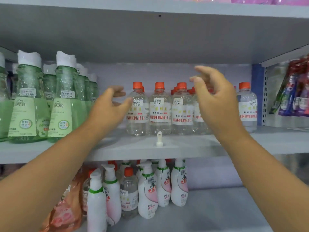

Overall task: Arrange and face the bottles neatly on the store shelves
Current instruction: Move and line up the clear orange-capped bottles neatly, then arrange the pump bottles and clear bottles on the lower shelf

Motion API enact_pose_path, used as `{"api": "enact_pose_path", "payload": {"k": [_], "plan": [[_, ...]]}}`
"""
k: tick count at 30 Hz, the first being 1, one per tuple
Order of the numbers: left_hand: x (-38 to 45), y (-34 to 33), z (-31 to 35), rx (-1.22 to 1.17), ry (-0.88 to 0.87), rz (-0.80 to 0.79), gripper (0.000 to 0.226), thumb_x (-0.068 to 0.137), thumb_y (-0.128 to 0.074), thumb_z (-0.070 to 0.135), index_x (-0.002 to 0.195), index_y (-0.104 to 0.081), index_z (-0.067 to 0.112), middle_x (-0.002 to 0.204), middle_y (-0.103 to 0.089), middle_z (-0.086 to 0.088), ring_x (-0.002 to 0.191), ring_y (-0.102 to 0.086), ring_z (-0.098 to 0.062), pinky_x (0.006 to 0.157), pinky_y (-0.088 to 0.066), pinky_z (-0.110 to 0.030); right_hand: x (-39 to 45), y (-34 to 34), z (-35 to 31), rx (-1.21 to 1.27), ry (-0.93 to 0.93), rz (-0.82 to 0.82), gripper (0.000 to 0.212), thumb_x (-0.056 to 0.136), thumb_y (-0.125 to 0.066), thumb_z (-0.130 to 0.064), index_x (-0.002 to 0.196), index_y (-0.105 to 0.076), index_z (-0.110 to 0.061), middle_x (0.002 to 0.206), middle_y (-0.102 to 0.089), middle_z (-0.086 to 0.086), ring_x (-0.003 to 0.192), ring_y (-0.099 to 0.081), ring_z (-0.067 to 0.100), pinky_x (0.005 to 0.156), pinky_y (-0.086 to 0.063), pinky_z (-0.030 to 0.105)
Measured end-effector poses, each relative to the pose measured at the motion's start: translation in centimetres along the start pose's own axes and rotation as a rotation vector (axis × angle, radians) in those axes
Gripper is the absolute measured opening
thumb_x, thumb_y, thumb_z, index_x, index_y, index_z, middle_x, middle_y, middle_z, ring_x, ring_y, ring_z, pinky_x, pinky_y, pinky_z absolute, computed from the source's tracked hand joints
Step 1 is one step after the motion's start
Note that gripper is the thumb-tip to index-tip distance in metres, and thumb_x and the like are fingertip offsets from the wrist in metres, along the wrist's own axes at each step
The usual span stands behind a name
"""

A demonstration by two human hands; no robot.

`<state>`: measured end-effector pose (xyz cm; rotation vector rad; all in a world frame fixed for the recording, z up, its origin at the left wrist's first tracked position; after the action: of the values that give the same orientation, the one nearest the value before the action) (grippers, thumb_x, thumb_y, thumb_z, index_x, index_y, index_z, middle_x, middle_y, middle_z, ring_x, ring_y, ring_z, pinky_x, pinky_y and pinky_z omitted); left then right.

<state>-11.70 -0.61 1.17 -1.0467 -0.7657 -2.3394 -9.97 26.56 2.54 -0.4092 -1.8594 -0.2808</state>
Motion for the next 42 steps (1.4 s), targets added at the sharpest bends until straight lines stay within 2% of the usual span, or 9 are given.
{"api": "enact_pose_path", "payload": {"k": [3, 6, 10, 13, 15, 19, 24, 32, 42], "plan": [[-7.7, 3.3, 3.1, -0.317, -0.303, 0.335, 0.019, 0.098, -0.055, 0.01, 0.114, -0.057, 0.021, 0.11, -0.069, -0.003, 0.096, -0.067, -0.027, 0.082, -0.056, -0.041, -10.0, 4.2, -2.2, 0.146, 0.174, -0.038, 0.022, 0.102, -0.048, -0.01, 0.112, -0.065, -0.019, 0.091, -0.069, 0.0, 0.086, -0.067, 0.019, 0.076, -0.055, 0.035], [-17.4, 1.3, 1.5, -0.344, -0.331, 0.353, 0.024, 0.095, -0.054, 0.006, 0.1, -0.059, 0.029, 0.091, -0.067, -0.004, 0.082, -0.065, -0.022, 0.074, -0.051, -0.026, -17.8, 3.7, 0.1, -0.032, 0.23, -0.212, 0.02, 0.095, -0.05, -0.011, 0.091, -0.07, -0.013, 0.074, -0.064, -0.002, 0.064, -0.06, 0.018, 0.059, -0.047, 0.031], [-21.8, -7.2, -7.7, -0.196, 0.107, 0.069, 0.033, 0.093, -0.066, 0.003, 0.093, -0.061, 0.036, 0.088, -0.067, 0.013, 0.081, -0.065, -0.01, 0.066, -0.048, -0.014, -21.9, -1.7, 12.8, -0.177, -0.515, -0.421, 0.017, 0.091, -0.068, -0.022, 0.107, -0.066, -0.029, 0.106, -0.069, -0.008, 0.086, -0.065, 0.009, 0.077, -0.052, 0.031], [-22.5, -11.3, -12.5, -0.036, 0.298, -0.085, 0.031, 0.092, -0.07, 0.017, 0.116, -0.06, 0.034, 0.101, -0.068, 0.007, 0.082, -0.066, -0.006, 0.064, -0.046, -0.01, -23.2, -4.2, 20.1, -0.288, -0.858, -0.574, 0.061, 0.09, -0.072, -0.036, 0.144, -0.048, -0.018, 0.141, -0.051, 0.009, 0.12, -0.059, 0.026, 0.098, -0.05, 0.036], [-21.5, -12.5, -13.4, 0.093, 0.282, -0.089, 0.046, 0.091, -0.071, 0.029, 0.134, -0.054, 0.03, 0.111, -0.066, 0.005, 0.081, -0.065, -0.003, 0.067, -0.045, -0.013, -23.4, -5.1, 21.9, -0.262, -0.879, -0.577, 0.077, 0.087, -0.077, -0.036, 0.15, -0.038, -0.015, 0.144, -0.048, 0.01, 0.126, -0.056, 0.028, 0.103, -0.048, 0.038], [-17.4, -14.8, -13.9, 0.249, 0.364, -0.215, 0.07, 0.092, -0.067, 0.046, 0.152, -0.036, 0.028, 0.14, -0.059, -0.001, 0.121, -0.062, -0.027, 0.088, -0.051, -0.034, -24.6, -6.6, 23.6, -0.152, -0.867, -0.571, 0.072, 0.067, -0.09, -0.048, 0.122, -0.05, -0.026, 0.119, -0.067, -0.006, 0.103, -0.066, 0.009, 0.091, -0.056, 0.035], [-16.8, -16.5, -13.7, 0.436, 0.427, -0.279, 0.057, 0.09, -0.065, 0.055, 0.138, -0.049, 0.028, 0.136, -0.059, -0.002, 0.117, -0.062, -0.029, 0.086, -0.051, -0.036, -25.1, -5.1, 24.6, -0.184, -0.769, -0.498, 0.051, 0.071, -0.083, -0.036, 0.112, -0.055, -0.026, 0.106, -0.066, -0.009, 0.098, -0.066, 0.012, 0.081, -0.052, 0.029], [-19.0, -22.8, -4.9, 0.208, 0.305, -0.216, 0.044, 0.089, -0.067, 0.056, 0.122, -0.06, 0.027, 0.122, -0.059, 0.004, 0.113, -0.06, -0.02, 0.091, -0.049, -0.035, -21.9, 6.0, 29.9, -0.355, -0.765, -0.349, 0.047, 0.077, -0.085, -0.028, 0.107, -0.049, -0.023, 0.103, -0.059, -0.003, 0.094, -0.058, 0.022, 0.078, -0.039, 0.028], [-19.8, -31.1, -2.8, 0.268, 0.369, -0.307, 0.046, 0.088, -0.065, 0.058, 0.126, -0.057, 0.033, 0.127, -0.053, 0.002, 0.109, -0.064, -0.025, 0.09, -0.054, -0.039, -23.1, 10.9, 33.5, -0.309, -0.894, -0.32, 0.069, 0.087, -0.075, -0.043, 0.144, -0.047, -0.017, 0.136, -0.059, 0.009, 0.118, -0.062, 0.03, 0.098, -0.05, 0.042]]}}
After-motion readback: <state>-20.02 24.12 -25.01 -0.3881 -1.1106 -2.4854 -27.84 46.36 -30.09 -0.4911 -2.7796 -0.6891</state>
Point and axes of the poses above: each hand's wrist, its own x-axis towards the middle knuckle, its own y-axis out of the back of the hand, z = x × y, the point moved 5 cm from there along x, towards the middle knuckle
